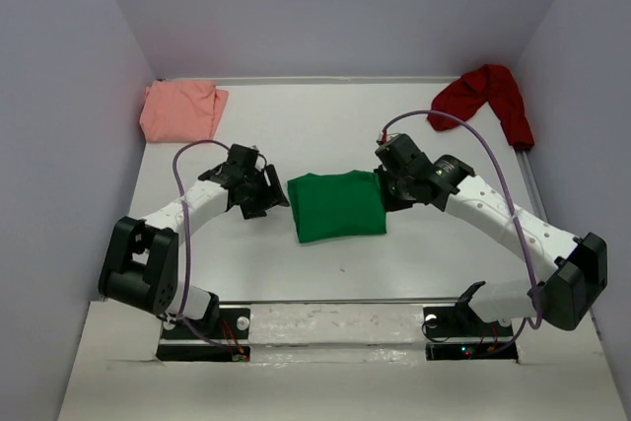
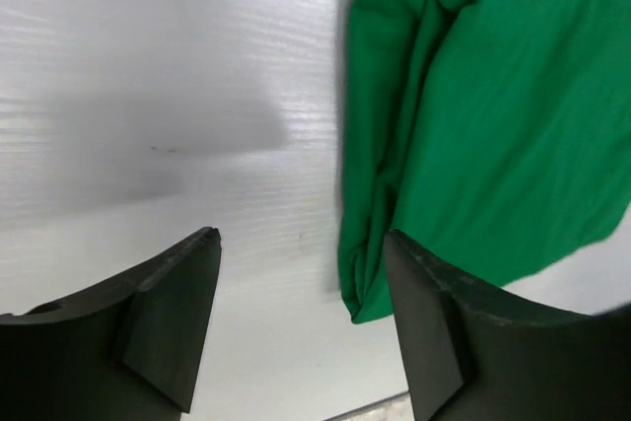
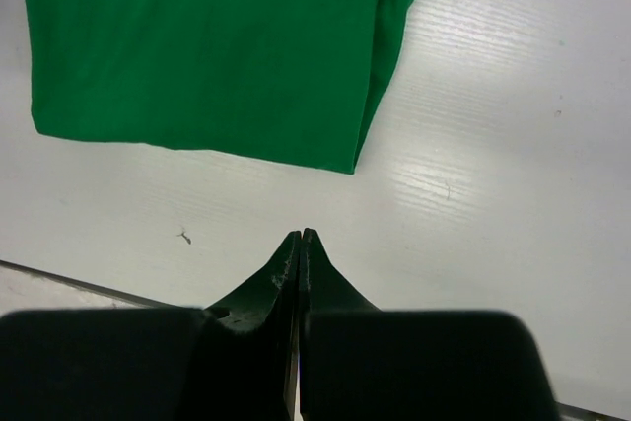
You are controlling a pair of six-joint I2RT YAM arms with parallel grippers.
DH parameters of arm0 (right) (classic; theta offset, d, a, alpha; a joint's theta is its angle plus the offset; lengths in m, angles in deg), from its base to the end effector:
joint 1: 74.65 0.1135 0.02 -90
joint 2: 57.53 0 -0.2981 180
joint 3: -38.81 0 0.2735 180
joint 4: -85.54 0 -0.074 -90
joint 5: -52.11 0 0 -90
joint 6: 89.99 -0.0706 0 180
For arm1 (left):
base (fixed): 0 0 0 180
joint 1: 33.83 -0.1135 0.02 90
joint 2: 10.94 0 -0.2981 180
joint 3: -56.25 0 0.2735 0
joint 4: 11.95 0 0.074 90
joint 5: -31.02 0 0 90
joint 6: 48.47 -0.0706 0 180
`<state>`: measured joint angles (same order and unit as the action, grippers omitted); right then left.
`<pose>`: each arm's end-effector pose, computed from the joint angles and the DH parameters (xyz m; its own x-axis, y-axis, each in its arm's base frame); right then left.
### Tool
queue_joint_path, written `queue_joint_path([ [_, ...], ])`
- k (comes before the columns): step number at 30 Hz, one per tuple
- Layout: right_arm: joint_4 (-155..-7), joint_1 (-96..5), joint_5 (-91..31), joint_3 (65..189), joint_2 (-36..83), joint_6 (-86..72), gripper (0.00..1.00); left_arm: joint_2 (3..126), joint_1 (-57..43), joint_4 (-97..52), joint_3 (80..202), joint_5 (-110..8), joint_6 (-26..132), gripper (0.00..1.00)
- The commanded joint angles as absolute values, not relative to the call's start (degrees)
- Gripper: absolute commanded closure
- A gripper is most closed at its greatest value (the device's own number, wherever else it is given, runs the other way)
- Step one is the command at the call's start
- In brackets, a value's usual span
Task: Fold and stack the t-shirts
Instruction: Fold the tshirt
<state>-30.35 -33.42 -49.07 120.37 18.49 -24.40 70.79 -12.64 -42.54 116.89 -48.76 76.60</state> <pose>0.2308 0.1841 0.3069 -0.8201 -0.1797 -0.5432 -0.2543 0.9649 0.0648 0.2950 -0.1278 0.1975 -0.8620 -0.2723 -0.4275 -0.0452 0.8814 -0.4702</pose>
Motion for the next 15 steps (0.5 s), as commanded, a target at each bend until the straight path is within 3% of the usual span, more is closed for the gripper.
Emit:
queue_joint_path([
  [1, -31.9, -33.4, -47.7, 119.3, 16.0, -23.2, 1.00, 67.5, -15.2, -32.6, 112.1, -35.0, 75.5, 0.19],
  [8, -32.8, -33.4, -47.9, 117.6, 15.0, -22.4, 1.00, 65.7, -15.6, -19.4, 104.0, -26.7, 79.0, 0.16],
  [15, -33.0, -33.4, -46.7, 117.6, 10.6, -23.2, 1.00, 68.1, -15.6, -10.5, 98.7, -25.2, 83.4, 0.19],
])
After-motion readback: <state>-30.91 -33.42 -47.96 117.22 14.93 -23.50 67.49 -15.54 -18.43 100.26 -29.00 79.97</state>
